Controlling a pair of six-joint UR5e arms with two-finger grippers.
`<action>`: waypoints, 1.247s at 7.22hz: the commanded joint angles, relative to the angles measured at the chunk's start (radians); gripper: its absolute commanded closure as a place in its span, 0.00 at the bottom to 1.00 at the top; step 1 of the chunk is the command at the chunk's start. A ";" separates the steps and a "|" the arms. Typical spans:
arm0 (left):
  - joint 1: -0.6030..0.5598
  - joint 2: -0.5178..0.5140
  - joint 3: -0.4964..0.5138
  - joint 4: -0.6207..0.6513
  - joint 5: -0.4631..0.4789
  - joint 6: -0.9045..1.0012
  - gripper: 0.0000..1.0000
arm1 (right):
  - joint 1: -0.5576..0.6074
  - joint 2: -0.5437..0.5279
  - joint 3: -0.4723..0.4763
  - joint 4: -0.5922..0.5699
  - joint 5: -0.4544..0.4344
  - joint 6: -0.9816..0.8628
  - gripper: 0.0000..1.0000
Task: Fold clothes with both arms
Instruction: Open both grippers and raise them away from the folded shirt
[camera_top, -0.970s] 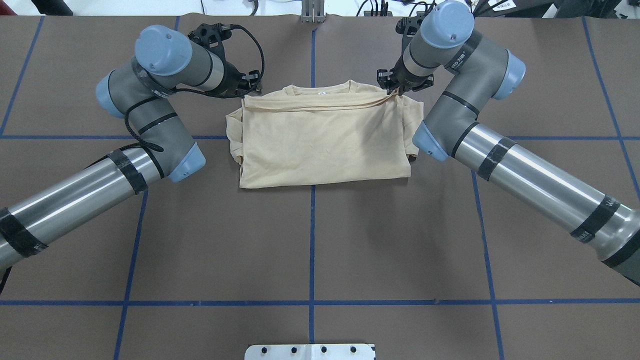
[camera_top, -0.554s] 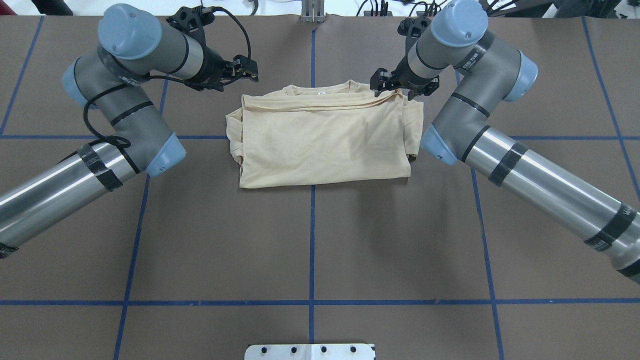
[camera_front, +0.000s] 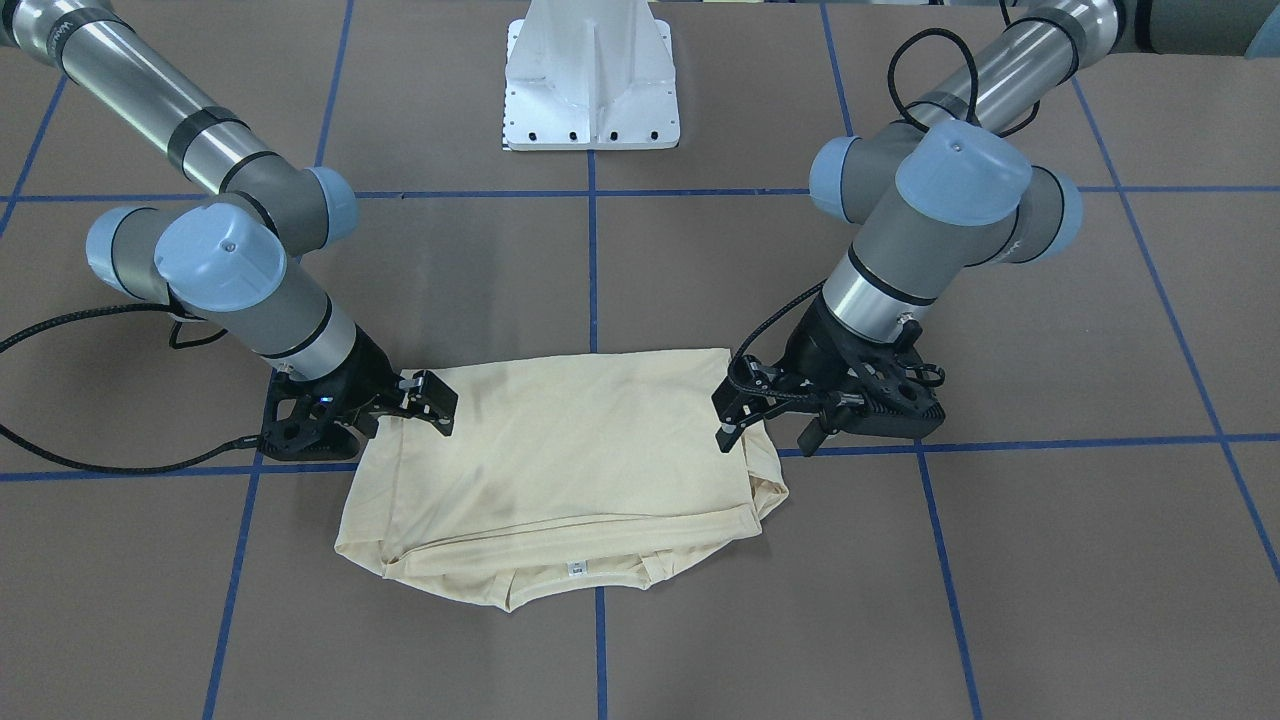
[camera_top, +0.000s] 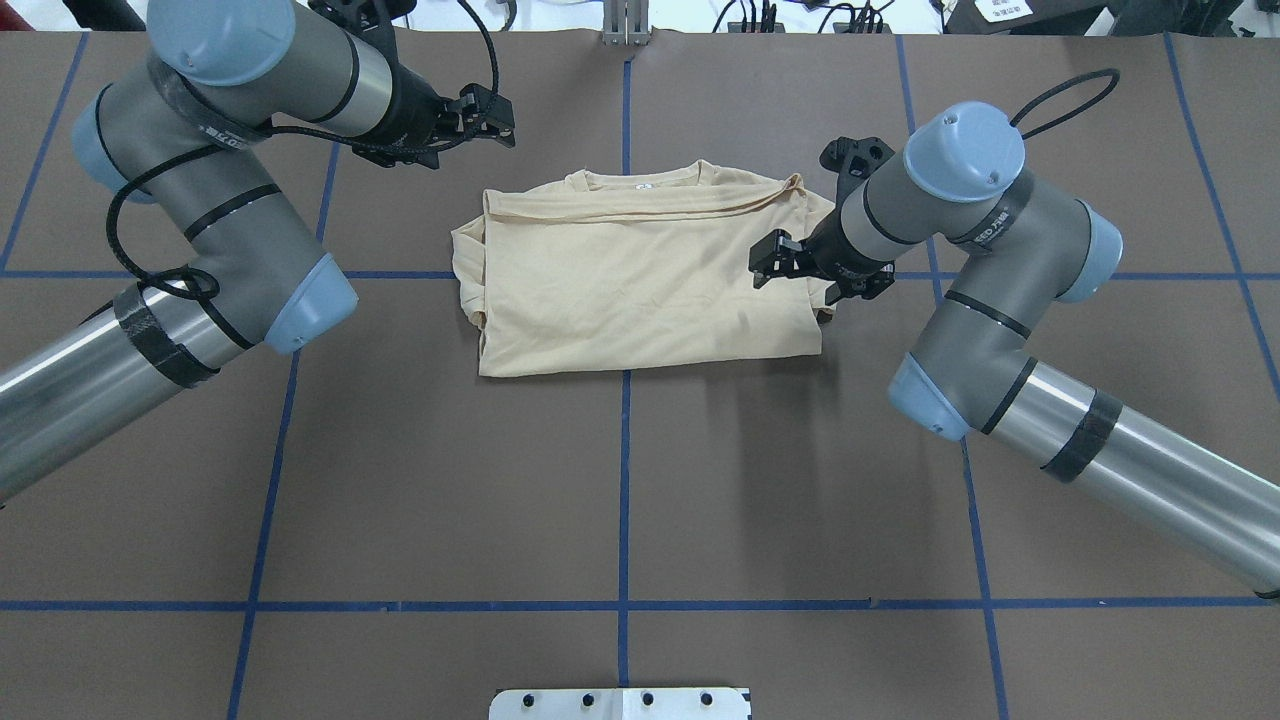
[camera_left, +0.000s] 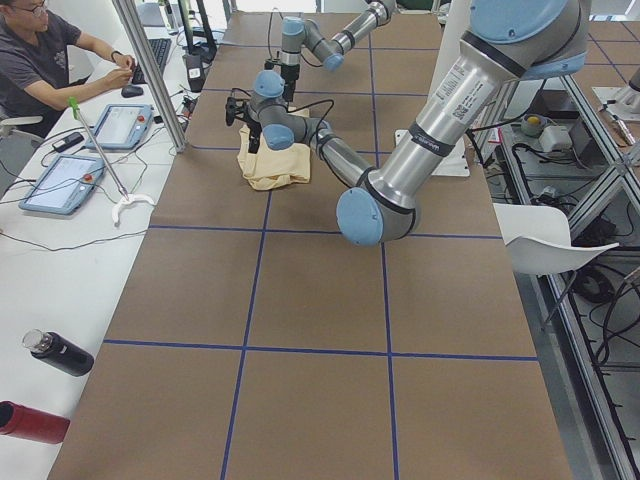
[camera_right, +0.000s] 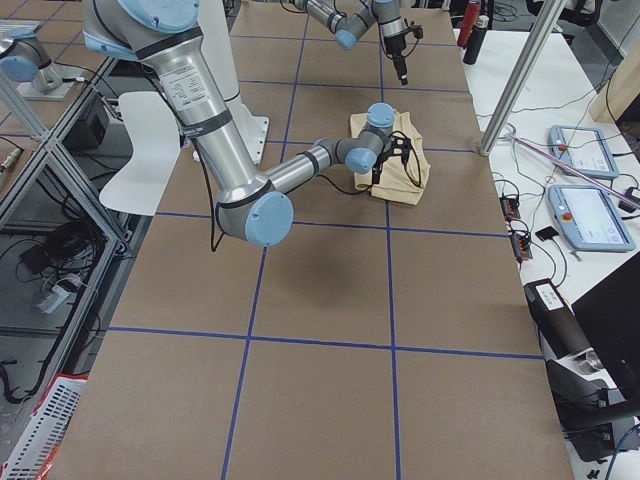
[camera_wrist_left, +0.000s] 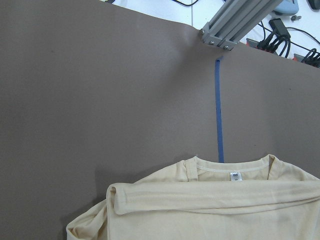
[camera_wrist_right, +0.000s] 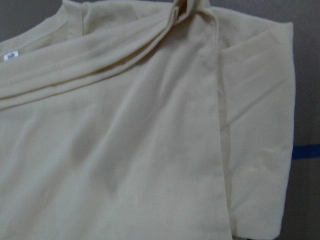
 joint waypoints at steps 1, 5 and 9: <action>0.000 -0.001 -0.004 0.003 0.000 0.001 0.00 | -0.027 -0.031 -0.002 -0.003 -0.002 0.019 0.00; 0.000 0.011 -0.003 0.002 0.003 0.002 0.00 | -0.036 -0.016 0.002 -0.070 -0.002 0.029 0.11; 0.000 0.017 0.003 0.002 0.008 0.002 0.00 | -0.049 -0.022 0.021 -0.069 -0.003 0.046 0.79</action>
